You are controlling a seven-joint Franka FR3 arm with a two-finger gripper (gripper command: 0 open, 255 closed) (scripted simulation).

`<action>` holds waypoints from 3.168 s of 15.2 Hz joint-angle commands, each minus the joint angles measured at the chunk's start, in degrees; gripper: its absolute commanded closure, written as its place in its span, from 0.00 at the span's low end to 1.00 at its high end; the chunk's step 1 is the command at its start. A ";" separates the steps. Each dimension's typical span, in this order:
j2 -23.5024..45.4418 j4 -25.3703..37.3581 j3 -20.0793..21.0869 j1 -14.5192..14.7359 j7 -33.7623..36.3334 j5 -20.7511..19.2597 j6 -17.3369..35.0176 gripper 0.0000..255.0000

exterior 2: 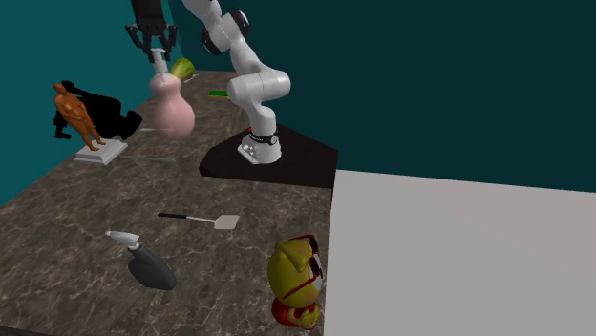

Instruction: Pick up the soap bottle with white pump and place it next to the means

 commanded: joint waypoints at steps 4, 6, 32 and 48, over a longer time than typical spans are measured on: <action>-4.47 0.96 -3.52 -2.01 -6.92 -6.13 -2.07 1.00; -5.96 1.75 -4.99 -2.66 -9.82 -8.68 -2.77 1.00; -14.05 20.34 -22.16 -4.02 -42.68 -35.99 -0.95 1.00; -19.08 14.50 -25.91 -6.87 -42.50 -39.42 1.94 1.00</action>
